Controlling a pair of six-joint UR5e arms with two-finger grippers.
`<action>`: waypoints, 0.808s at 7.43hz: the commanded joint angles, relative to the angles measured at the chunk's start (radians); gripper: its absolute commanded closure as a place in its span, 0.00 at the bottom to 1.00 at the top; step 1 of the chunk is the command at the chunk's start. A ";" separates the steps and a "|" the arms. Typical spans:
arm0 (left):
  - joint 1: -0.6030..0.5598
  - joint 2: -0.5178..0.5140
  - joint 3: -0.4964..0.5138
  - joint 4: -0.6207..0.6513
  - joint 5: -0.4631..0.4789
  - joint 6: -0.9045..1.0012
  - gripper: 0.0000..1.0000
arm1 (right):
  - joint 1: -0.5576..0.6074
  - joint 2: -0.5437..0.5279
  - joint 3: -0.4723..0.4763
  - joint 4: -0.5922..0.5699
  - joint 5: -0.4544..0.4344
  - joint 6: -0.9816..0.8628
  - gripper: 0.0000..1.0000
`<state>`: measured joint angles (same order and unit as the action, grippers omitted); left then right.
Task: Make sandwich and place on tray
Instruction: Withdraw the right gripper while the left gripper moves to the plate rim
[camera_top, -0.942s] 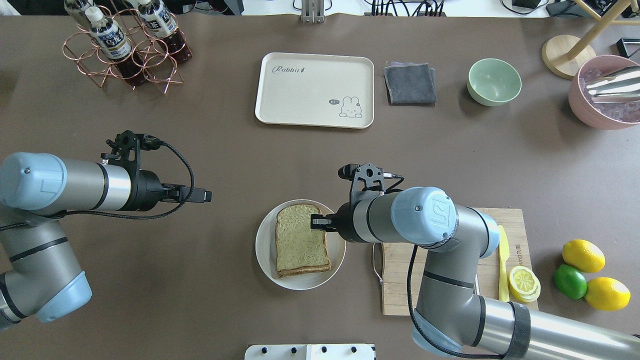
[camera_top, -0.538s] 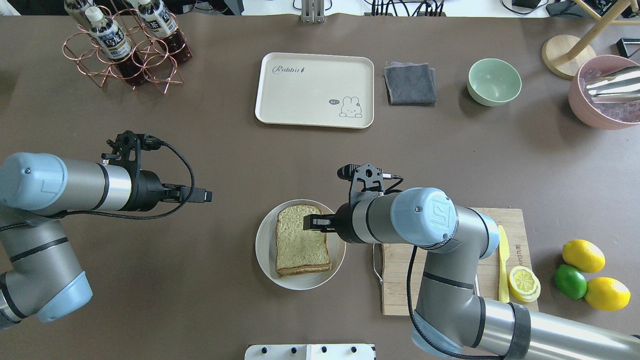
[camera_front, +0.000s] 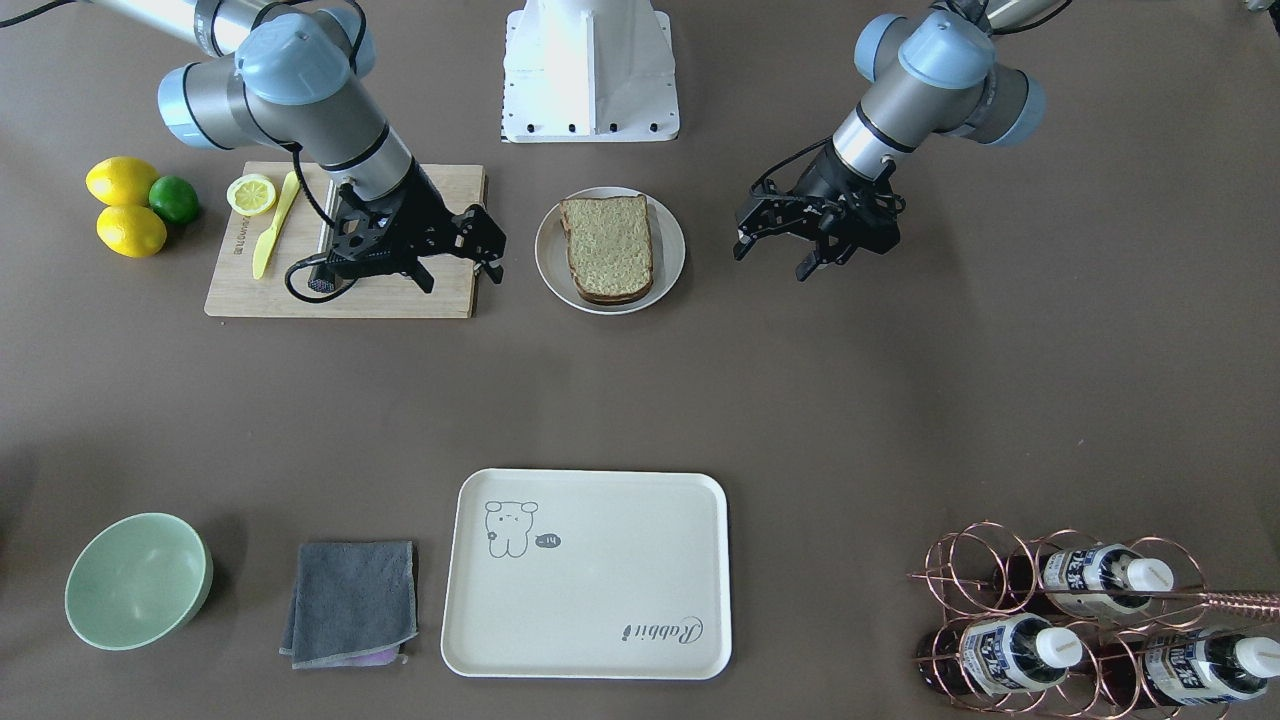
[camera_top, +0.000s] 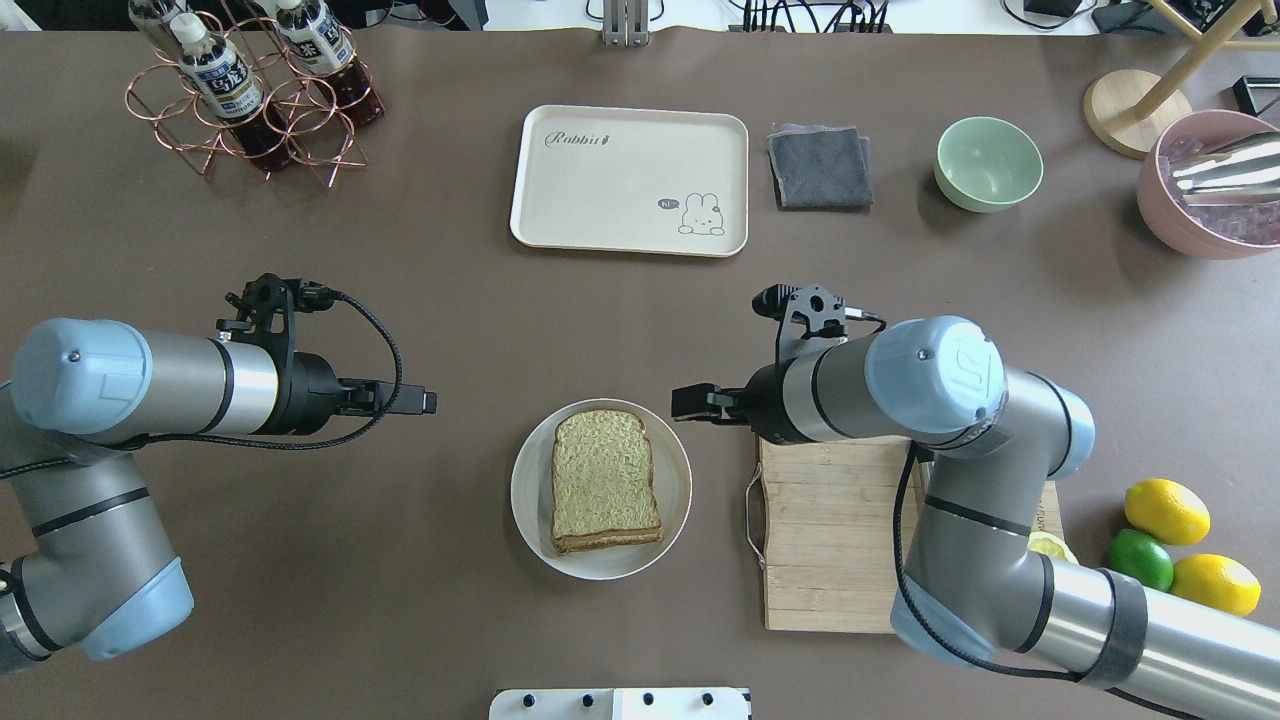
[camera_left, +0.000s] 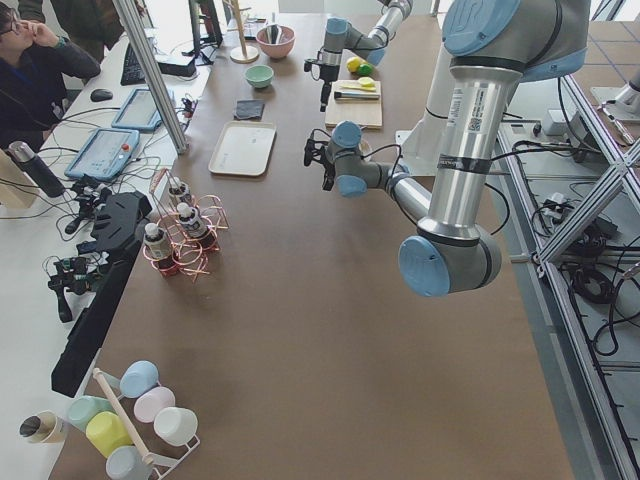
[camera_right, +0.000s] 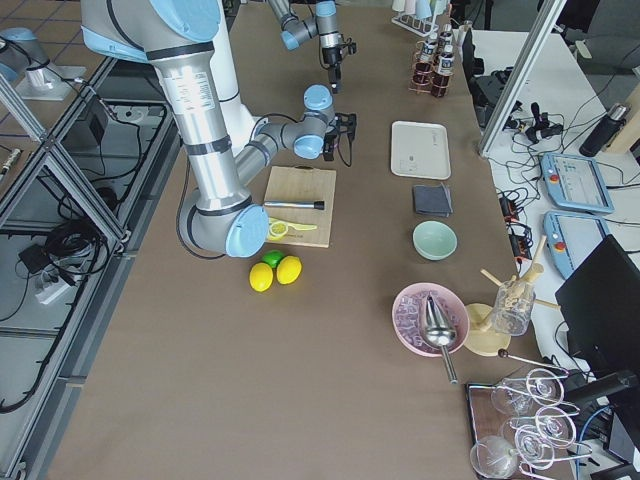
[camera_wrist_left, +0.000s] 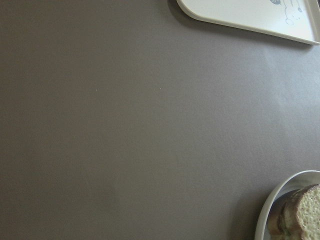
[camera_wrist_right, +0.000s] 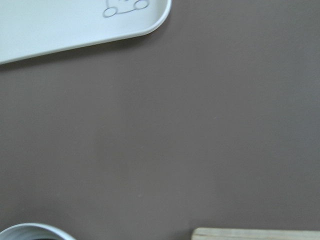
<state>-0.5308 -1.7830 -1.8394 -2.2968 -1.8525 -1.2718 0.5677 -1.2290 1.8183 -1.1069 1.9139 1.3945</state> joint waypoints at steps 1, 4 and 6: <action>0.078 -0.125 -0.057 0.260 0.062 -0.026 0.01 | 0.165 -0.113 0.031 -0.088 0.114 -0.148 0.00; 0.161 -0.180 -0.049 0.300 0.062 -0.037 0.01 | 0.412 -0.358 0.075 -0.148 0.229 -0.533 0.00; 0.187 -0.184 -0.046 0.333 0.122 -0.038 0.01 | 0.625 -0.469 0.062 -0.242 0.299 -0.903 0.00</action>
<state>-0.3752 -1.9598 -1.8869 -1.9885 -1.7854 -1.3095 1.0126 -1.6053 1.8871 -1.2595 2.1538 0.8038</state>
